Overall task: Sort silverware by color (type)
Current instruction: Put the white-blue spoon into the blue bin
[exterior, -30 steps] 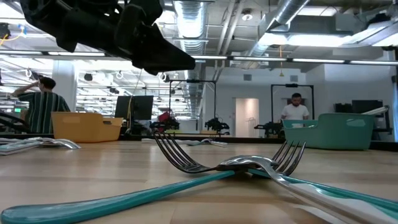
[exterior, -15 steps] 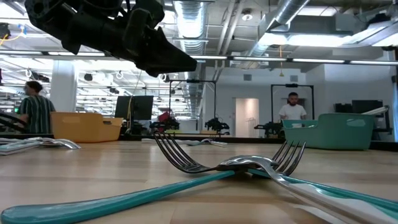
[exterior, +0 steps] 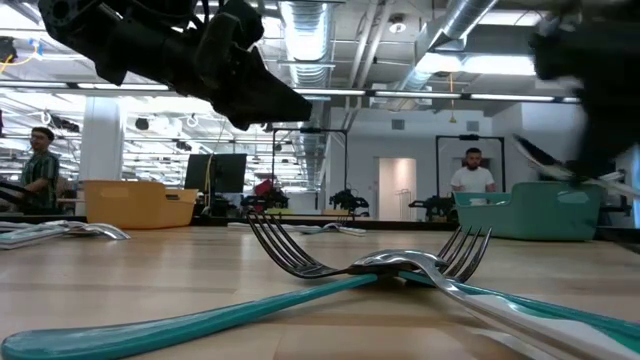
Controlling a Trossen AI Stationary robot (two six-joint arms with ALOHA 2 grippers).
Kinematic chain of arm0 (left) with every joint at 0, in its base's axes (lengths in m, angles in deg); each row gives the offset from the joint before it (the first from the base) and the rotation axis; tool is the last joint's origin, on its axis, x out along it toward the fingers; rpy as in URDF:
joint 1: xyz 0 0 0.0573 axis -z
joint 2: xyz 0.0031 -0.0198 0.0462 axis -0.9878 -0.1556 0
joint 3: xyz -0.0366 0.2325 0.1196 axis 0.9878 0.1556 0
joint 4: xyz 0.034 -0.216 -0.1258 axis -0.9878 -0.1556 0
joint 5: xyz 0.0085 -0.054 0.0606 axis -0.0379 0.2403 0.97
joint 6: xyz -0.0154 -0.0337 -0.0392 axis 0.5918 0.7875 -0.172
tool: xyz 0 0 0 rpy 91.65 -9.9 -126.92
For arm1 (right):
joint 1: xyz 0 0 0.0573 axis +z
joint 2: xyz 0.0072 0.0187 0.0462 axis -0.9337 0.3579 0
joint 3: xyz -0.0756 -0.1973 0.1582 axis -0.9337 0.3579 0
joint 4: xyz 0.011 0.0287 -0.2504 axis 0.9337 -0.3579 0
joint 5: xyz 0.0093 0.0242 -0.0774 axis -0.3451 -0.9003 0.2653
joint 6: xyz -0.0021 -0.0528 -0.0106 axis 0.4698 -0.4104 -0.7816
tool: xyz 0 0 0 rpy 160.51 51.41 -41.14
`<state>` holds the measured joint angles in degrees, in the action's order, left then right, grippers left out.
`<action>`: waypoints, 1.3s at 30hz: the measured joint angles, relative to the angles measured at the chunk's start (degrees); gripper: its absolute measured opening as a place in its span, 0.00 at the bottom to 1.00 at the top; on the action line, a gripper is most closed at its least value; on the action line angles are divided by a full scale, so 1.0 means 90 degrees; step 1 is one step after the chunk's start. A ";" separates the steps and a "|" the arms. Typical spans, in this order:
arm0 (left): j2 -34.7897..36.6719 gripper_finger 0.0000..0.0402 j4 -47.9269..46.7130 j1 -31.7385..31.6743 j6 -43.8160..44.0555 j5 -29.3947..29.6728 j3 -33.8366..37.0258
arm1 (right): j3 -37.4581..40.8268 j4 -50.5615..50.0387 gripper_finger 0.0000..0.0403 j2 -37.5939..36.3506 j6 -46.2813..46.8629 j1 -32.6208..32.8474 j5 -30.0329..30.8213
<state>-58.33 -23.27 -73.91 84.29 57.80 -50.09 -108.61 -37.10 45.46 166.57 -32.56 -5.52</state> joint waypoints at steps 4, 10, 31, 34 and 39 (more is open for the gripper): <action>0.0576 0.32 -0.0712 0.0002 0.0020 0.0172 -0.0002 | 0.0040 0.0573 0.04 -0.0410 -0.1261 -0.0662 0.0681; 0.1398 0.32 -0.1139 -0.0044 -0.0001 0.0665 -0.0007 | 0.0684 0.3513 0.04 -0.0862 -0.4159 -0.1989 -0.0058; 0.0286 0.29 0.0798 -0.1287 0.0418 -0.1108 -0.0159 | 0.1694 1.1075 0.04 0.0530 -0.7624 -0.5028 -0.3210; 0.0190 0.28 0.0825 -0.1296 0.0353 -0.1115 -0.0274 | 0.1693 1.1608 0.04 0.0783 -0.7630 -0.5151 -0.3218; 0.0190 0.28 0.0849 -0.1297 0.0253 -0.1112 -0.0397 | 0.1685 1.2109 0.04 0.0986 -0.7690 -0.5153 -0.3231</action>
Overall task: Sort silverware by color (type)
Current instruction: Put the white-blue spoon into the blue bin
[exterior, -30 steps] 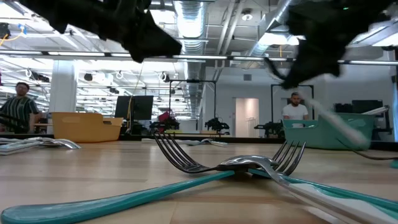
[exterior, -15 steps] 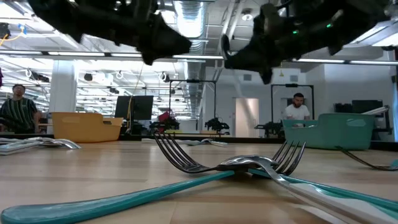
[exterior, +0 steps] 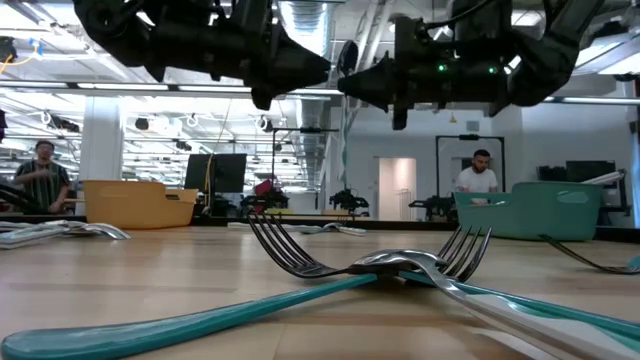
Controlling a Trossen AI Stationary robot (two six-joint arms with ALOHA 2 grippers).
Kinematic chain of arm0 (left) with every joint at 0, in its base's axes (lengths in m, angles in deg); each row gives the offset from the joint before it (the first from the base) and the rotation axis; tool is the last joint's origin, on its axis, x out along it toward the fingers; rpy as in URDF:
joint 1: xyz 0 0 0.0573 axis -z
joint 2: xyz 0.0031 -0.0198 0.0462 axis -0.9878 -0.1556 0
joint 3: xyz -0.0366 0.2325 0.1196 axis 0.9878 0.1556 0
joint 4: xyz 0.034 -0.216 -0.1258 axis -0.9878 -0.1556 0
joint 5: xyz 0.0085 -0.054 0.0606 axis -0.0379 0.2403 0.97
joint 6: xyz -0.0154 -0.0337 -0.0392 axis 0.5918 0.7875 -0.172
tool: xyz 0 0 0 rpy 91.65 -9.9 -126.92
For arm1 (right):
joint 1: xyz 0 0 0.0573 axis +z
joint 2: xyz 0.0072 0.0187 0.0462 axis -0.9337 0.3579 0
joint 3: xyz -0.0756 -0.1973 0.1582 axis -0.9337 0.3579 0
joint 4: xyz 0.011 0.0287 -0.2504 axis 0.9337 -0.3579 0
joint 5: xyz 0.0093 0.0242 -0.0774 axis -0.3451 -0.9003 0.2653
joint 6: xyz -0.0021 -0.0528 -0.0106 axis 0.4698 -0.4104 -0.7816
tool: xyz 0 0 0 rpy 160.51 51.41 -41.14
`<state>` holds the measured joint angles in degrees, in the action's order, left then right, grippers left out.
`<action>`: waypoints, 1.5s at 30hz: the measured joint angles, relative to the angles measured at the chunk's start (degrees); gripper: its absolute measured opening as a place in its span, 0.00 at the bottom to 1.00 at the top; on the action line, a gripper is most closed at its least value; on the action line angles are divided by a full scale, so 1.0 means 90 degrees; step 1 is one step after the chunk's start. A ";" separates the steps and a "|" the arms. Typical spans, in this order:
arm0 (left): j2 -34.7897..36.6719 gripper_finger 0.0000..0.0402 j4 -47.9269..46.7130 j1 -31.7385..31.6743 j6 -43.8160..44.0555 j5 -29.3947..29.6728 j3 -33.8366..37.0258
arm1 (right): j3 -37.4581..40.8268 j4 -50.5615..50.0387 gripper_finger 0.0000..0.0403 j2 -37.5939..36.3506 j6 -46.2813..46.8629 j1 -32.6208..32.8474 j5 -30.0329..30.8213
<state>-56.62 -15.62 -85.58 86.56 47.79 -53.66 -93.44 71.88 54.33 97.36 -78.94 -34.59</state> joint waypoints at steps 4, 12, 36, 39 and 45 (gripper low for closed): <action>0.0000 0.28 0.0142 0.0000 -0.0039 -0.0002 -0.0019 | 0.0005 0.0088 0.04 -0.0003 -0.0273 0.0075 -0.0035; 0.0000 0.28 0.0095 0.0000 -0.0072 -0.0164 -0.0016 | -0.0022 0.0756 0.05 -0.0008 -0.0646 0.0302 -0.0043; 0.0000 0.05 0.0270 -0.0009 -0.0521 -0.0134 -0.0014 | -0.0809 -0.0169 0.05 0.0011 -0.0337 0.0484 -0.0846; 0.0000 0.02 0.0270 -0.0021 -0.0572 -0.0129 -0.0014 | -0.0809 -0.0167 0.05 0.0011 -0.0338 0.0472 -0.0846; 0.0000 0.02 0.0266 -0.0046 -0.0557 -0.0022 -0.0014 | -0.0809 -0.0196 0.10 0.0008 -0.0257 0.0380 -0.0822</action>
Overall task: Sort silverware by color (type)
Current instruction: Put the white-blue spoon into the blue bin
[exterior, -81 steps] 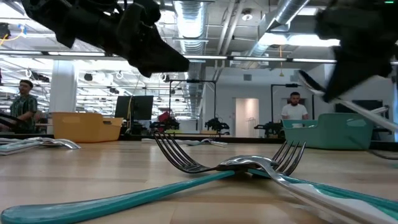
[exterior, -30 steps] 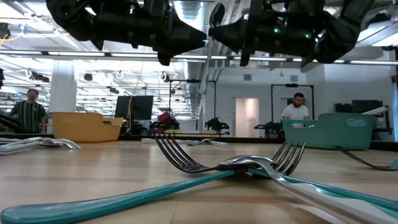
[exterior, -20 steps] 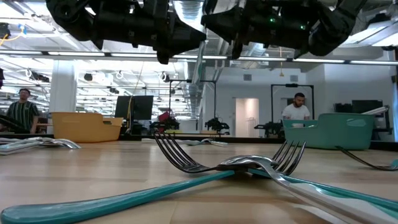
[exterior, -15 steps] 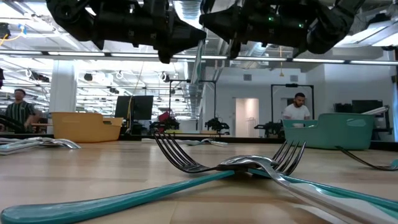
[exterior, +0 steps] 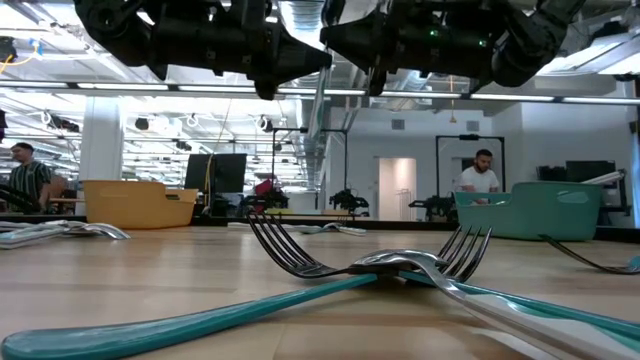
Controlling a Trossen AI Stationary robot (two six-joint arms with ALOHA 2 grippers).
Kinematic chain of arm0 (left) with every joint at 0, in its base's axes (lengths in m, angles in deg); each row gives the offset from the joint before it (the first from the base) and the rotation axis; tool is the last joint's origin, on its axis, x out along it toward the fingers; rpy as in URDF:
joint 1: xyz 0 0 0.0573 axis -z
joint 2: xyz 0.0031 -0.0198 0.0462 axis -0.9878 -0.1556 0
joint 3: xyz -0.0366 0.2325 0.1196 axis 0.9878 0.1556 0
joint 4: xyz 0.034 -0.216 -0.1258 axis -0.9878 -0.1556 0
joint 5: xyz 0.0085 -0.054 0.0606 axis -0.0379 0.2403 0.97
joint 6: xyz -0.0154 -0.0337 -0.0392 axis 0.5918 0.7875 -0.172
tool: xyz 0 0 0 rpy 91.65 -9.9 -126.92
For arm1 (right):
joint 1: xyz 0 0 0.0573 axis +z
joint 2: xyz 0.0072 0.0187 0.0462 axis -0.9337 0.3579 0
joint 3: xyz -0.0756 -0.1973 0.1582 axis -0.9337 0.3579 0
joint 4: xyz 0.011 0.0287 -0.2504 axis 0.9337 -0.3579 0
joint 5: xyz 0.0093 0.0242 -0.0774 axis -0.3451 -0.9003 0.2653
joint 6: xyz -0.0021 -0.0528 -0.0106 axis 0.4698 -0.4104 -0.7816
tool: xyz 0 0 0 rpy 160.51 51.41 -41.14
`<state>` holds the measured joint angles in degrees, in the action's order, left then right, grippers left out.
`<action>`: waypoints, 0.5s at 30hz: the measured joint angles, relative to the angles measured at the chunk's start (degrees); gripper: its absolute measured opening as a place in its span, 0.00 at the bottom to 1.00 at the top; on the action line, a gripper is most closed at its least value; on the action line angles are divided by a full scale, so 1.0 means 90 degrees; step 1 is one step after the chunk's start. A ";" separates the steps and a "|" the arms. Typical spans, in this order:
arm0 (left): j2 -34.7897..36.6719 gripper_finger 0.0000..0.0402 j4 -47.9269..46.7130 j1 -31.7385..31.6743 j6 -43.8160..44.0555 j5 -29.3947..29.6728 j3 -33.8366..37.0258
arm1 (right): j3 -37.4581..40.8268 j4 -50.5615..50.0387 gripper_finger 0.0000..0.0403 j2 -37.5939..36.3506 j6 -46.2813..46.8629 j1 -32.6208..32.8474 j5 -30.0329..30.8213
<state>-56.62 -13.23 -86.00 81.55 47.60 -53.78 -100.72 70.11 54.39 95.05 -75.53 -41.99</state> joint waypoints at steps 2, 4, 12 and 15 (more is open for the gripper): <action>0.0000 0.02 -0.0023 0.0000 -0.0005 0.0127 0.0001 | 0.0000 -0.0202 0.15 -0.0080 0.0283 -0.0127 -0.0008; 0.0001 0.02 -0.0016 -0.0013 0.0014 0.0299 0.0002 | -0.0001 -0.0571 0.21 -0.0229 0.0509 -0.0294 -0.0017; 0.0005 0.01 0.0006 -0.0006 0.0087 0.0320 0.0002 | 0.0000 -0.1595 0.41 -0.0640 0.0479 -0.0455 -0.0062; 0.0005 0.01 0.0009 -0.0058 0.0093 0.0270 0.0002 | 0.0000 -0.1638 0.47 -0.0639 0.0295 -0.0373 -0.0371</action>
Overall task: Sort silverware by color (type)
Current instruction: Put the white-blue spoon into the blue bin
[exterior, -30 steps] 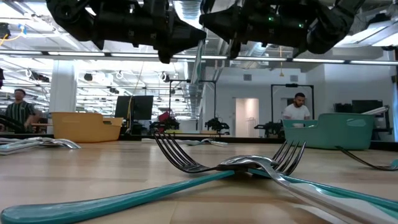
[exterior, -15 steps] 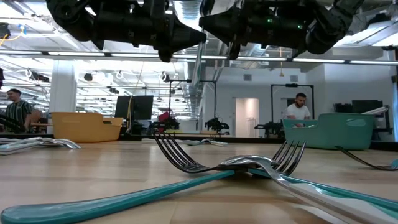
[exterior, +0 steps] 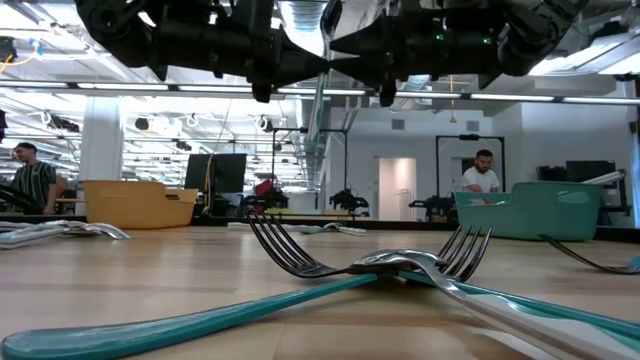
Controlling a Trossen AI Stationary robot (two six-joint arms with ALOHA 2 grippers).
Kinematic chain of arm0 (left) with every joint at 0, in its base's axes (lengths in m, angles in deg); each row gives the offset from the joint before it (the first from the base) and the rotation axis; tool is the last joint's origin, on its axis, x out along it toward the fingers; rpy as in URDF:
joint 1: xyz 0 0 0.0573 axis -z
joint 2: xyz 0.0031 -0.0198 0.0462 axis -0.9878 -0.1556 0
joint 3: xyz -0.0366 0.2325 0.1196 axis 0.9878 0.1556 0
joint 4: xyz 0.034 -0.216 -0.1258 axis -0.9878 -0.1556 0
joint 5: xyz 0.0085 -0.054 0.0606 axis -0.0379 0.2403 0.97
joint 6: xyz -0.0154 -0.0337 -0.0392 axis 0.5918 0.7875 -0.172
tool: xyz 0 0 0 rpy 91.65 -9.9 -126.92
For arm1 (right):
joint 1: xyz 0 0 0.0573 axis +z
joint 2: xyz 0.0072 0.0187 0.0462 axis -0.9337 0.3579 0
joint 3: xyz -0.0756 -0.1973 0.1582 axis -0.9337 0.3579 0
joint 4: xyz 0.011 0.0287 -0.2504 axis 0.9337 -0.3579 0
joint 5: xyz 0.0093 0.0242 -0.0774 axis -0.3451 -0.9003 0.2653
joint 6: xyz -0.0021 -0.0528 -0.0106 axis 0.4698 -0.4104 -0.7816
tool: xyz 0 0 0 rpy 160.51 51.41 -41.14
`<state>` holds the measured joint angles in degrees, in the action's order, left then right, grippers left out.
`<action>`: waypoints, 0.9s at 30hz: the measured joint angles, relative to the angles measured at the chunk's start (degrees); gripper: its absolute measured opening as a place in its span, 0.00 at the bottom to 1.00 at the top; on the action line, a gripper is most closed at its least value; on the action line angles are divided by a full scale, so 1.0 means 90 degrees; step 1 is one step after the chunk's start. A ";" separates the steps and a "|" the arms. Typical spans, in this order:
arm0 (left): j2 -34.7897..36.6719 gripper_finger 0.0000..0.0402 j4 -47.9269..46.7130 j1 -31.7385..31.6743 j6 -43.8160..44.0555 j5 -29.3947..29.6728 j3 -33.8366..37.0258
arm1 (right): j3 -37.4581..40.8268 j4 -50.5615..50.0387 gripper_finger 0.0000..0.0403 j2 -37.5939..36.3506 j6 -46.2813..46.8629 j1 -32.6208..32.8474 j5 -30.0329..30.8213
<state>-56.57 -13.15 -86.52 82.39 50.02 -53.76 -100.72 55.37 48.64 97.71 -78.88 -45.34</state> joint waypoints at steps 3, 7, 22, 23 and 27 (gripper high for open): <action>0.0000 0.01 0.0000 -0.0083 0.0125 -0.0171 0.0000 | 0.0000 -0.0023 0.50 0.0006 -0.0246 0.0131 -0.0143; 0.0006 0.01 0.0002 -0.0207 0.0174 -0.0816 0.0000 | -0.0010 0.0068 0.50 0.0006 -0.0468 0.0229 -0.0085; 0.0005 0.02 0.0364 -0.0220 0.0212 -0.1577 -0.0010 | -0.0515 -0.0357 0.33 0.0009 -0.0707 0.0421 -0.0123; 0.0005 0.02 0.0313 -0.0219 0.0212 -0.1580 -0.0044 | -0.0527 -0.0364 0.31 0.0011 -0.0706 0.0431 -0.0122; -0.0002 0.02 0.0205 -0.0187 0.0214 -0.1602 -0.0138 | -0.0537 -0.0339 0.17 0.0011 -0.0706 0.0436 -0.0117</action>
<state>-56.60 -11.31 -88.21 84.32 35.61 -55.00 -105.55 52.32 48.74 91.35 -74.96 -46.39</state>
